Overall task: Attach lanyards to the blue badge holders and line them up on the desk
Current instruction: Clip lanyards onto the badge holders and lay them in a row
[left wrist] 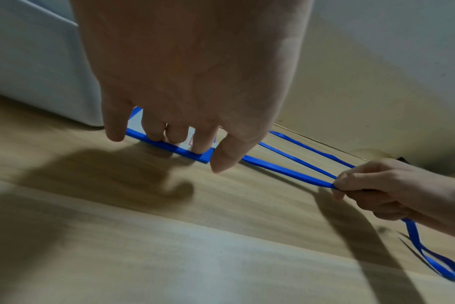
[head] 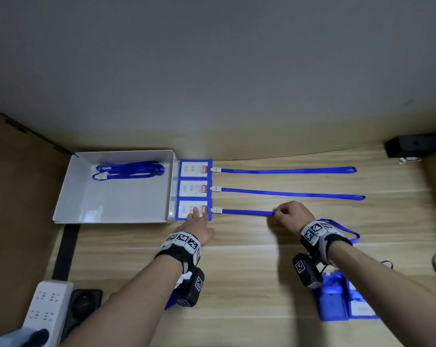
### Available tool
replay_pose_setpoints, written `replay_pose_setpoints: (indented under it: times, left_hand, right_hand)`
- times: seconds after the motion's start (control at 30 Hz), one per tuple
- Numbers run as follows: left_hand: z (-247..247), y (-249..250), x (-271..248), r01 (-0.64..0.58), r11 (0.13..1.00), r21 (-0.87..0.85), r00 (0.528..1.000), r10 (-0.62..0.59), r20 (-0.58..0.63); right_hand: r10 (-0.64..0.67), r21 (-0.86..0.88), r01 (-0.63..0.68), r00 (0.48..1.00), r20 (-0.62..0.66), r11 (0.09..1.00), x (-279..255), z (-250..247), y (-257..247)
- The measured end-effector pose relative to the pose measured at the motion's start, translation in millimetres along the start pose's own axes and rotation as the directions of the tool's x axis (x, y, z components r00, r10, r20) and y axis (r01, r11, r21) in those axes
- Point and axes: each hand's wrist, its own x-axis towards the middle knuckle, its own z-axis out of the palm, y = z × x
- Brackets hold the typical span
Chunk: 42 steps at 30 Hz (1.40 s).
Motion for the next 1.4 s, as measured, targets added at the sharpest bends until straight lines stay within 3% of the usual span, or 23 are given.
replay_pose_setpoints:
  times: [0.27,0.47,0.77,0.93,1.07,1.13,1.2,1.3,1.4]
  left_hand:
    - [5,-1,-2,-0.009,1.000,0.013,0.999,0.009,-0.048]
    - [12,-2,-3,-0.009,1.000,0.016,0.995,0.010,-0.101]
    - [12,0,-7,-0.002,1.000,0.006,0.989,0.003,-0.146]
    - [13,9,-11,0.011,1.000,0.018,0.954,-0.005,-0.301]
    - [15,26,-12,0.051,0.984,0.173,0.904,0.028,-0.427]
    - [15,41,-13,-0.010,0.978,0.209,0.896,0.102,-0.433]
    - [18,64,-13,-0.154,0.958,0.242,0.879,0.244,-0.410]
    - [34,103,-11,-0.373,0.869,0.325,0.843,0.464,-0.274]
    - [58,136,-6,-0.374,0.849,0.374,0.870,0.460,-0.174]
  right_hand:
    - [0.076,0.009,-0.075,0.994,-0.076,0.997,-3,-3,17]
    - [0.134,0.122,-0.115,0.978,-0.160,0.986,-6,-1,37]
    - [0.152,0.146,-0.128,0.975,-0.165,0.981,-5,-3,41]
    - [0.172,0.152,-0.147,0.971,-0.168,0.977,-4,-4,39]
    - [0.157,0.140,-0.135,0.974,-0.163,0.981,-4,-4,40]
    - [0.149,0.145,-0.126,0.975,-0.162,0.981,-4,-4,41]
    - [0.145,0.148,-0.122,0.976,-0.160,0.981,-4,-4,43]
    - [0.151,0.143,-0.127,0.973,-0.177,0.982,-4,-1,45]
    - [0.145,0.134,-0.121,0.971,-0.192,0.984,-5,1,47]
